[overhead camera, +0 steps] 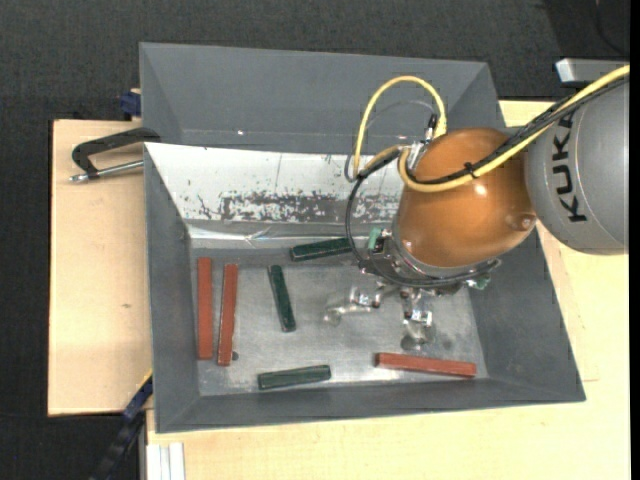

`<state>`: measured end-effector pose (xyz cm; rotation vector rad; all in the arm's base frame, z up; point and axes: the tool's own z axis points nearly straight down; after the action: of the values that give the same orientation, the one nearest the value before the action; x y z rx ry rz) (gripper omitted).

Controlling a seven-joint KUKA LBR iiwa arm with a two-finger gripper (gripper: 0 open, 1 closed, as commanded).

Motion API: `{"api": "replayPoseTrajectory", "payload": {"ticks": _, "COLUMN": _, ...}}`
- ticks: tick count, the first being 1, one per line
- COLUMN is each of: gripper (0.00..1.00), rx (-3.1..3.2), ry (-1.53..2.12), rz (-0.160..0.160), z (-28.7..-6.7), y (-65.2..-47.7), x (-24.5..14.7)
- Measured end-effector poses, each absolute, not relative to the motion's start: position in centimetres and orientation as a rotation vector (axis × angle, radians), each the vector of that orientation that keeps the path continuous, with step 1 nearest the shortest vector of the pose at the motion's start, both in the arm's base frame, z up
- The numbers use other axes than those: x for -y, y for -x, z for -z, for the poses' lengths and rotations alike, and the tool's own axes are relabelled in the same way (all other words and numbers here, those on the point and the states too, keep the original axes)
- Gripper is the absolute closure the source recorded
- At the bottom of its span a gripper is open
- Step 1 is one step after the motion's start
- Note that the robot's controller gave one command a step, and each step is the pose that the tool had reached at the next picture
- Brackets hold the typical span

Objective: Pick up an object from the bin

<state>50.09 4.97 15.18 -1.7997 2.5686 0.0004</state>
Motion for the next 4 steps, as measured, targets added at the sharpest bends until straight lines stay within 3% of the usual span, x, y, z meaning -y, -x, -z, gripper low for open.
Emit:
{"api": "replayPoseTrajectory", "payload": {"ticks": 1, "gripper": 0.00, "rx": -2.321, "ry": 2.108, "rz": 0.000, "z": -16.2, "y": -51.7, "x": -9.1}}
{"api": "replayPoseTrajectory", "payload": {"ticks": 2, "gripper": 0.00, "rx": -2.258, "ry": 2.177, "rz": 0.001, "z": -14.0, "y": -52.3, "x": -12.8}}
{"api": "replayPoseTrajectory", "payload": {"ticks": 3, "gripper": 0.00, "rx": -2.037, "ry": 2.383, "rz": 0.000, "z": -12.4, "y": -56.6, "x": -12.7}}
{"api": "replayPoseTrajectory", "payload": {"ticks": 4, "gripper": 0.00, "rx": -1.958, "ry": 2.449, "rz": 0.003, "z": -10.7, "y": -58.1, "x": -12.5}}
